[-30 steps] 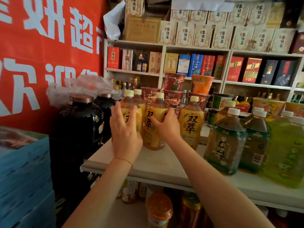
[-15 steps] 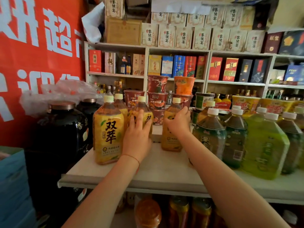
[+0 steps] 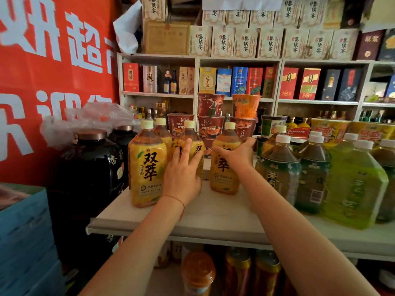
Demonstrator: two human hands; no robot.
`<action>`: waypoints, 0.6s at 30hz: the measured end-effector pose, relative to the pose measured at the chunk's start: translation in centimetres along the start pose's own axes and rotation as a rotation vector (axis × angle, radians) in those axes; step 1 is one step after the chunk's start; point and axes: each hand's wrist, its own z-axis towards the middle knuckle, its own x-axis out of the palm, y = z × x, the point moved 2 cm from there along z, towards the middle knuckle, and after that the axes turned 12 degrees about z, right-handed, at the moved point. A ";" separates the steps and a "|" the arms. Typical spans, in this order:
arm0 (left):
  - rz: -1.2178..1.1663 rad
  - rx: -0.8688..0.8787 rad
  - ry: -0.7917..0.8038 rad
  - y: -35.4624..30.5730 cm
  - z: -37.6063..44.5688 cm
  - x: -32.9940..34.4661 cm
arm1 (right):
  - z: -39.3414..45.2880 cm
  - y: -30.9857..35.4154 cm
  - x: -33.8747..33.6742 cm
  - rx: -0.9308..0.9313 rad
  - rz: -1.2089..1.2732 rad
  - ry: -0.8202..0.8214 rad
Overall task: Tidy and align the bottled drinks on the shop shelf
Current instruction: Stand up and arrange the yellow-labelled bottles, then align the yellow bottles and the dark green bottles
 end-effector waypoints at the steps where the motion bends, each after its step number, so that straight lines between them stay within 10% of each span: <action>1: 0.002 -0.002 0.007 0.0 0.0 0.0 | -0.1 -0.1 -0.2 0.005 0.027 0.006; 13: -0.162 -0.024 0.053 -0.3 -0.7 -1.7 | -6.6 1.8 -0.4 -0.298 -0.245 0.079; 18: -0.368 0.064 -0.238 -0.8 -3.7 -3.7 | -9.0 2.7 0.0 -0.231 -0.026 0.210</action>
